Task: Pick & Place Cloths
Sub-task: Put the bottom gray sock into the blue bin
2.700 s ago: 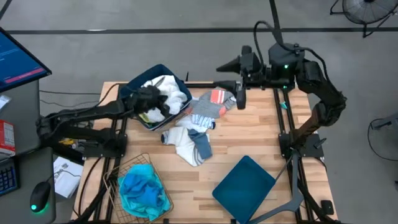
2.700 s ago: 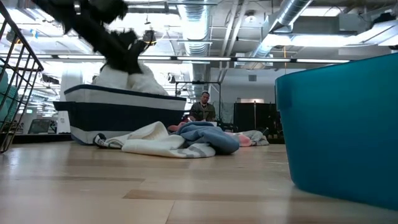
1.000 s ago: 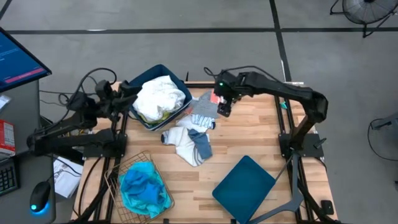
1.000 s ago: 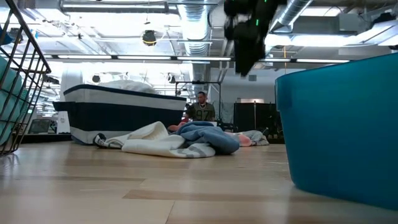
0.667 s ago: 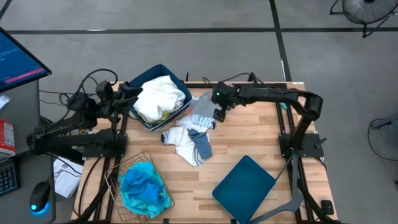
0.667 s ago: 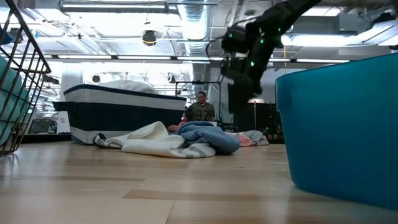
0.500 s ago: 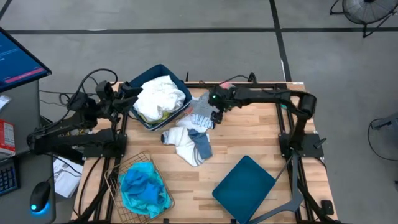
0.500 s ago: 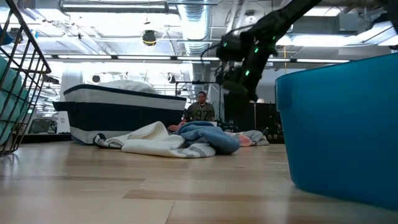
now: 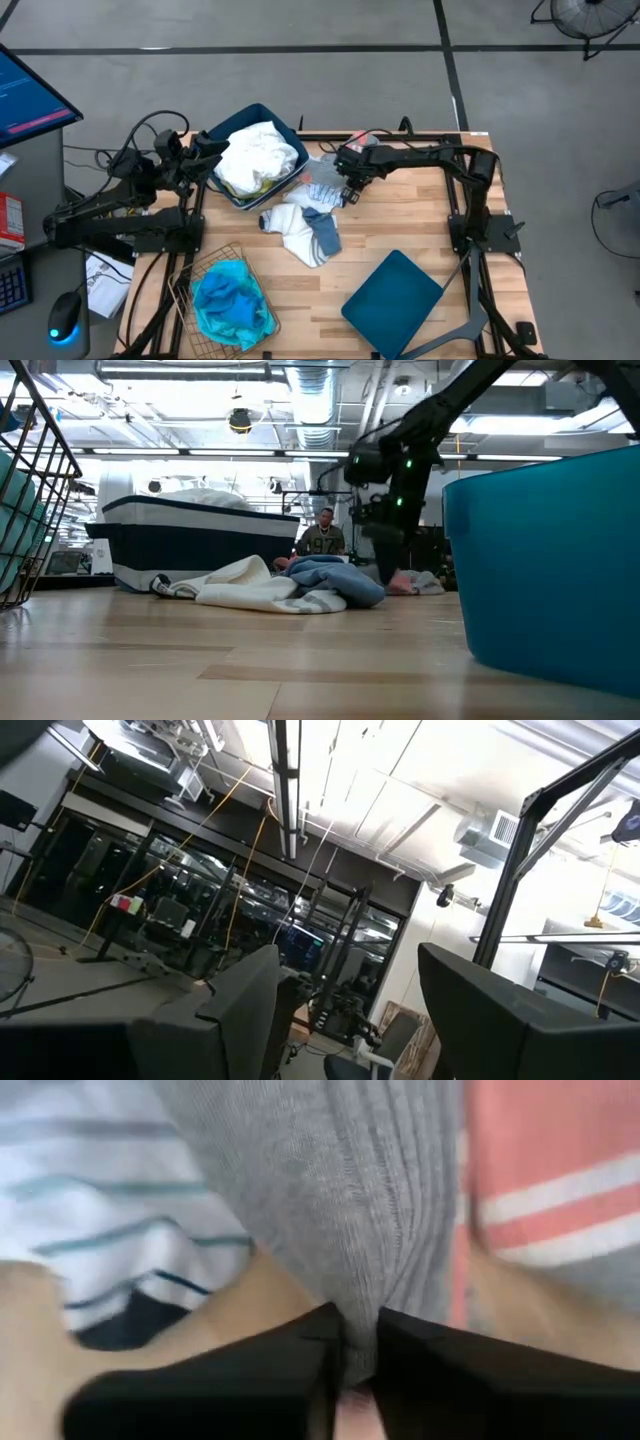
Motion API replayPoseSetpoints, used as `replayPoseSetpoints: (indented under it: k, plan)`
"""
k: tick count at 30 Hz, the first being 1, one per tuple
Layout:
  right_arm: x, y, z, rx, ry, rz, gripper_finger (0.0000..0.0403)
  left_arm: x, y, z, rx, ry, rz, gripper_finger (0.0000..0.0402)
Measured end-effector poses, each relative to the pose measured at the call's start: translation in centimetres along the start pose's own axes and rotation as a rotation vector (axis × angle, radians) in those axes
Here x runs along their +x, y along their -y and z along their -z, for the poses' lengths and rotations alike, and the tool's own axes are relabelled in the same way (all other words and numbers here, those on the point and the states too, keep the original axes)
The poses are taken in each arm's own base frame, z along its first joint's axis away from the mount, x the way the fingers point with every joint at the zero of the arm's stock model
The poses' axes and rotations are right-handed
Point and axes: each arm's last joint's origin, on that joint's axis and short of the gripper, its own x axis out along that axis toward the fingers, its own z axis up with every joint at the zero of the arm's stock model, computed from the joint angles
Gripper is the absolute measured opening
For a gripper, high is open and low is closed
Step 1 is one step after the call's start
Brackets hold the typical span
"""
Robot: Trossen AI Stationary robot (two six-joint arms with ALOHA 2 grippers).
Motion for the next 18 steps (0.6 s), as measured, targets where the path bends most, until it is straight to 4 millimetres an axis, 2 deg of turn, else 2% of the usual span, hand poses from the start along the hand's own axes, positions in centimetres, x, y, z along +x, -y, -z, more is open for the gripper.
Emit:
replayPoseSetpoints:
  k: [5, 9, 13, 18]
  plan:
    - [-4.8, 0.7, -0.2, 0.040, 0.111, -0.014, 0.0012, 0.0, 0.0, 0.0, 0.000, -0.001, 0.000, 0.0225]
    - [-10.7, 1.3, 0.5, 0.095, 0.251, -0.036, 0.0010, 0.0, 0.0, 0.0, 0.000, -0.001, -0.001, 0.0225]
    - [-17.2, 1.5, 2.4, 0.150, 0.422, -0.108, 0.0005, 0.0, 0.0, 0.0, 0.000, 0.000, -0.003, 0.0225]
    - [-24.3, 0.8, 6.2, 0.212, 0.620, -0.239, 0.0003, 0.0, 0.0, 0.0, 0.002, 0.003, -0.007, 0.0225]
